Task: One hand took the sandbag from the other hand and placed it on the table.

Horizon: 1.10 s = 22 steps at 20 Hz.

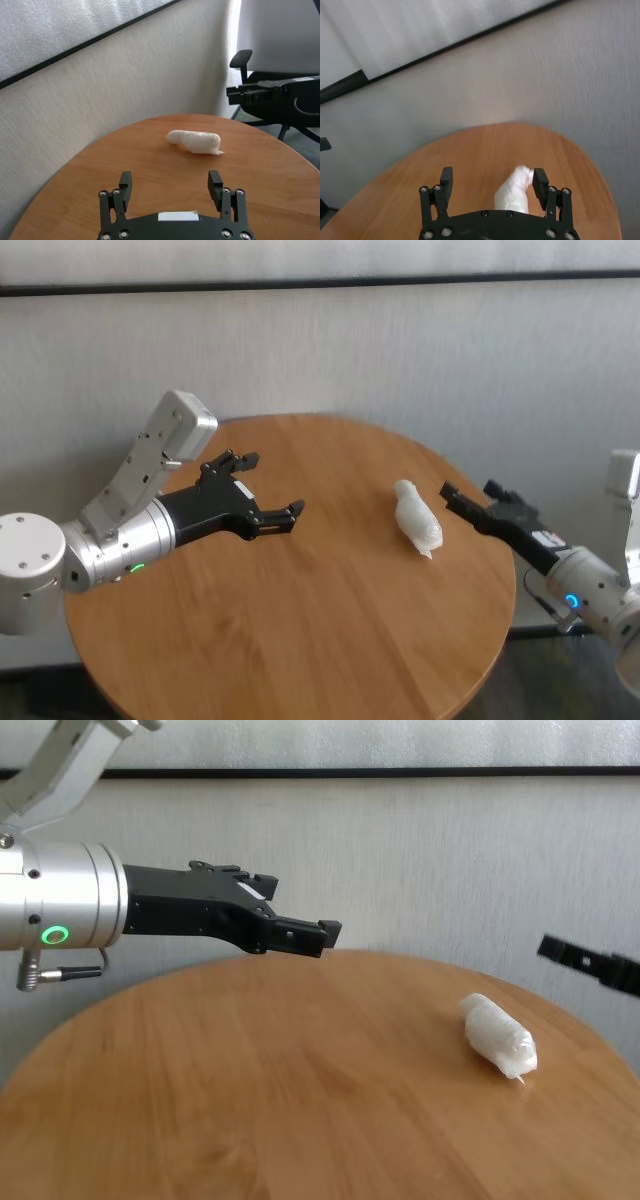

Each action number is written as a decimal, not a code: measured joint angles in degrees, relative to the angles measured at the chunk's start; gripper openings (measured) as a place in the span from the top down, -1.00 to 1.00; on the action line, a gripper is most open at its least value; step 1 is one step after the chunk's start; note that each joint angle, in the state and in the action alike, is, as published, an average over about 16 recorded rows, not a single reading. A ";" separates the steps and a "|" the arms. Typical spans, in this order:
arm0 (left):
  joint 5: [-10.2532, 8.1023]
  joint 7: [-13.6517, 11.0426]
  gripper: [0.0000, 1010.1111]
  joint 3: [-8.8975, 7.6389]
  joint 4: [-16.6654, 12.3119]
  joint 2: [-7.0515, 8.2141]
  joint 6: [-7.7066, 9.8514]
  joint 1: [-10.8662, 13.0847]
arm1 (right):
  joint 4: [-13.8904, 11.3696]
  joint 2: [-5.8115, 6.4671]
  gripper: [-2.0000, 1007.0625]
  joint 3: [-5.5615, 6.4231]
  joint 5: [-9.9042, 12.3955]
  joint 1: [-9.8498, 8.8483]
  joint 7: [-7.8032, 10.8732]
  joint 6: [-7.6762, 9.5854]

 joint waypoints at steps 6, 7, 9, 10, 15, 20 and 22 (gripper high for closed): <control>0.00 0.00 -0.98 0.00 0.00 0.00 0.00 0.00 | -4.35 0.77 -0.99 -0.47 -4.22 -0.38 -0.94 -2.63; 0.00 0.00 -0.98 0.00 0.00 0.00 0.00 0.00 | -5.21 0.91 -0.99 -0.57 -5.03 -0.48 -1.05 -3.11; 0.00 0.00 -0.98 0.00 -0.01 0.00 0.00 0.00 | -6.86 1.17 -0.99 -0.77 -6.56 -0.69 -1.24 -4.00; 0.00 0.00 -0.98 0.00 -0.01 0.00 0.00 0.00 | -7.57 1.27 -0.99 -0.84 -7.18 -0.80 -1.30 -4.34; 0.00 0.00 -0.98 0.00 0.00 0.00 0.00 0.00 | -9.84 1.48 -0.99 -1.03 -9.04 -1.30 -1.44 -5.23; 0.00 0.00 -0.98 0.00 0.00 0.00 0.00 0.00 | -10.81 1.58 -0.99 -1.18 -9.84 -1.57 -1.34 -5.60; 0.00 0.00 -0.98 0.00 0.00 0.00 0.00 0.00 | -10.87 1.58 -0.99 -1.21 -9.90 -1.59 -1.35 -5.63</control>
